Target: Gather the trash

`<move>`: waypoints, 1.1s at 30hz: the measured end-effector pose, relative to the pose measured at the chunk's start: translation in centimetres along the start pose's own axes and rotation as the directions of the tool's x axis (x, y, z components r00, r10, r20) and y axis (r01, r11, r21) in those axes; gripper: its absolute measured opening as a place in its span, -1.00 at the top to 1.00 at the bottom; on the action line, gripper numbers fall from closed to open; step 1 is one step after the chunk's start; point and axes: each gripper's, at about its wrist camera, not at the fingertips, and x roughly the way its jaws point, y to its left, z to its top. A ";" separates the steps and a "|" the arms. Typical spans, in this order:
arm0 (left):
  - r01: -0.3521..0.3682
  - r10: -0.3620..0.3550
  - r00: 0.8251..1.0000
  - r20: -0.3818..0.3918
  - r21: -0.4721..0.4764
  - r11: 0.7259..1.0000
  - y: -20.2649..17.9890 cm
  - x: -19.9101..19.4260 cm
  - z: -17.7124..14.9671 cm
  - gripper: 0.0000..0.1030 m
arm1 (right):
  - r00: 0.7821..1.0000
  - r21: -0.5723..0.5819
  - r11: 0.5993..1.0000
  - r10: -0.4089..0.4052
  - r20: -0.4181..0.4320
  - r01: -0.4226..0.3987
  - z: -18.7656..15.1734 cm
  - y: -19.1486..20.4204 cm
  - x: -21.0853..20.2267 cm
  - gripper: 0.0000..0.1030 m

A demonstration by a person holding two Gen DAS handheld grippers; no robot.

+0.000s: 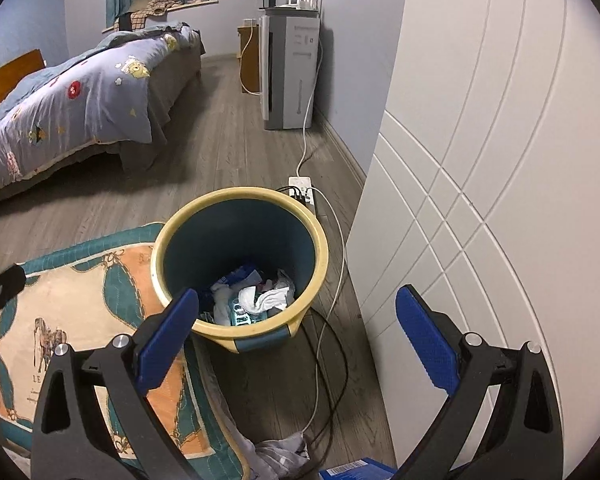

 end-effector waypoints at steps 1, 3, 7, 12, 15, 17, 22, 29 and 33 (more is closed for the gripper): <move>-0.003 0.003 1.000 0.004 0.005 1.000 0.0 -0.1 0.0 -0.90 | 1.000 -0.005 1.000 -0.003 0.003 0.003 0.0 0.1 -0.1 -0.89; -0.004 0.004 1.000 0.007 0.009 1.000 0.0 -0.3 -0.1 -0.90 | 1.000 -0.010 1.000 -0.005 0.005 0.005 0.0 0.1 -0.2 -0.89; -0.002 0.002 1.000 0.010 0.007 1.000 0.0 -0.6 -0.2 -0.90 | 1.000 -0.008 1.000 -0.009 -0.005 0.009 -0.1 0.3 -0.1 -0.89; 0.000 -0.001 1.000 0.014 0.009 1.000 0.0 -1.0 -0.3 -0.90 | 1.000 -0.008 1.000 -0.011 -0.003 0.011 -0.1 0.4 -0.3 -0.89; 0.001 -0.001 1.000 0.014 0.011 1.000 0.0 -1.1 -0.3 -0.90 | 1.000 -0.009 1.000 -0.014 0.001 0.014 -0.1 0.4 -0.4 -0.89; 0.007 -0.007 1.000 0.012 0.007 1.000 0.0 -1.1 -0.3 -0.90 | 1.000 -0.011 1.000 -0.015 -0.005 0.015 -0.1 0.5 -0.4 -0.89; 0.011 -0.011 1.000 0.016 0.014 1.000 0.0 -1.4 -0.3 -0.90 | 1.000 -0.013 1.000 -0.016 -0.004 0.016 -0.1 0.4 -0.5 -0.89; 0.014 -0.014 1.000 0.014 0.012 1.000 0.0 -1.4 -0.3 -0.90 | 1.000 -0.011 1.000 -0.024 -0.009 0.024 -0.1 0.2 -0.3 -0.89; 0.014 -0.014 1.000 0.014 0.012 1.000 0.1 -1.4 -0.3 -0.90 | 1.000 -0.009 1.000 -0.026 -0.012 0.026 -0.1 0.2 -0.2 -0.89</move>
